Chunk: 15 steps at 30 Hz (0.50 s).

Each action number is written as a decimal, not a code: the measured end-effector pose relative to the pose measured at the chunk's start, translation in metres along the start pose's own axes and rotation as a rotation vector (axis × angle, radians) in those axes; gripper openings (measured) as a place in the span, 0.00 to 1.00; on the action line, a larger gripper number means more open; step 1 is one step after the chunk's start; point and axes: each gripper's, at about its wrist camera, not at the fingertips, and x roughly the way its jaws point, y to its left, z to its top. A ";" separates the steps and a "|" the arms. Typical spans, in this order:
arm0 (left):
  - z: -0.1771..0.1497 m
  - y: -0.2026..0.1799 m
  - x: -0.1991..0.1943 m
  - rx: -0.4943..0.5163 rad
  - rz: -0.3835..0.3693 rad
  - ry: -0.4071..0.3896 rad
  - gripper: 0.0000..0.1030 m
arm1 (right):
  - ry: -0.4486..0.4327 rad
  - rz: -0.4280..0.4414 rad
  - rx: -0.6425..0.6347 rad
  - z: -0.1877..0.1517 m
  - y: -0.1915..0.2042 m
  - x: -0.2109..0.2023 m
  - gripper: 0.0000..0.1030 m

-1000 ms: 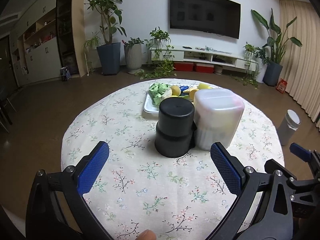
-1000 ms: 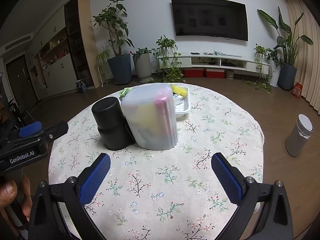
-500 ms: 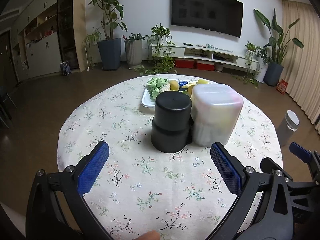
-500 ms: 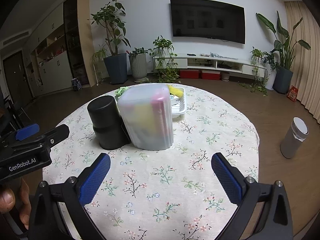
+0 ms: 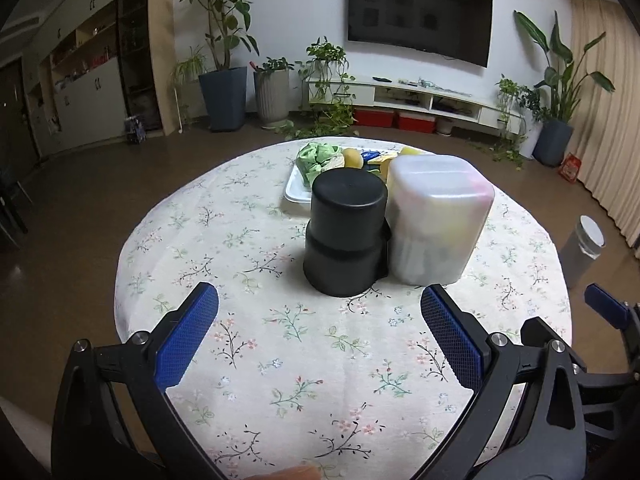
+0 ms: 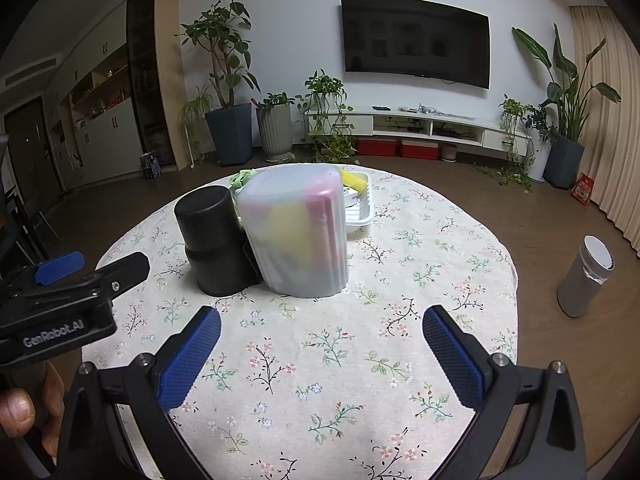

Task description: Organize soft objects

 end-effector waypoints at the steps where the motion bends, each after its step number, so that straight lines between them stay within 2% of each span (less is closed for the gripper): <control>1: 0.000 0.000 0.000 0.000 -0.007 -0.001 1.00 | 0.001 -0.001 -0.001 0.000 0.000 0.000 1.00; 15: -0.002 -0.001 0.003 -0.010 -0.060 0.004 1.00 | 0.004 -0.011 -0.009 -0.003 0.001 0.000 1.00</control>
